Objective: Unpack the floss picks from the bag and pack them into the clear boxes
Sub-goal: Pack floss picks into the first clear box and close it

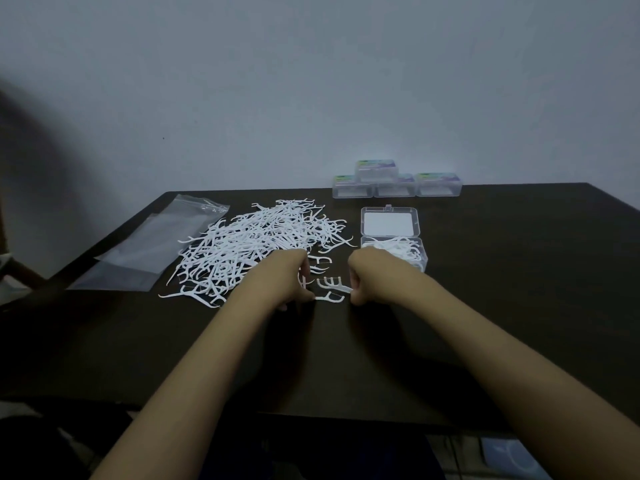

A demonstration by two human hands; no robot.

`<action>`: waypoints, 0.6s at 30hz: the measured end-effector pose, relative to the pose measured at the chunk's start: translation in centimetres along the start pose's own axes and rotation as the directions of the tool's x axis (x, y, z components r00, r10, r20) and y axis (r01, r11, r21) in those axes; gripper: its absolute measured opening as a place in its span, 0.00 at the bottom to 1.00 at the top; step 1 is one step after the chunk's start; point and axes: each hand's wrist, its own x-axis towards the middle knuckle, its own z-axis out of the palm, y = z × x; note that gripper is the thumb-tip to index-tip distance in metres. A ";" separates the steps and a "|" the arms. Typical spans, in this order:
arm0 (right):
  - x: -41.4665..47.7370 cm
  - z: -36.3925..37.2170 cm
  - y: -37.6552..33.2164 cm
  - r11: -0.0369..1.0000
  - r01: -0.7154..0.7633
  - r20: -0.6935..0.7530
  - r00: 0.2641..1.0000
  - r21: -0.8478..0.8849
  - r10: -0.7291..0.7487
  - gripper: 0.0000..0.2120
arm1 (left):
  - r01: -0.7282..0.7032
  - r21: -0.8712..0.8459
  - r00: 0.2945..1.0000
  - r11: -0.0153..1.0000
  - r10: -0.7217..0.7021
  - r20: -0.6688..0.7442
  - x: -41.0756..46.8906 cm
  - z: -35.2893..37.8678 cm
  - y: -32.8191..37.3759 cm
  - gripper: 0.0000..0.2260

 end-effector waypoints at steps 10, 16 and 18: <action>-2.0 -4.3 8.7 0.899 -0.083 -0.147 0.976 0.431 0.161 0.02 | -0.019 0.050 0.974 0.999 0.030 -0.226 1.5 1.4 0.6 0.06; -1.7 -3.8 9.2 0.878 -0.046 -0.121 0.986 0.476 0.117 0.02 | -0.091 0.024 0.967 0.996 0.095 -0.235 2.0 1.9 1.6 0.07; -1.4 -3.5 9.1 0.899 -0.037 -0.121 0.988 0.436 0.099 0.03 | -0.093 0.049 0.957 0.994 0.103 -0.270 2.0 2.0 1.5 0.07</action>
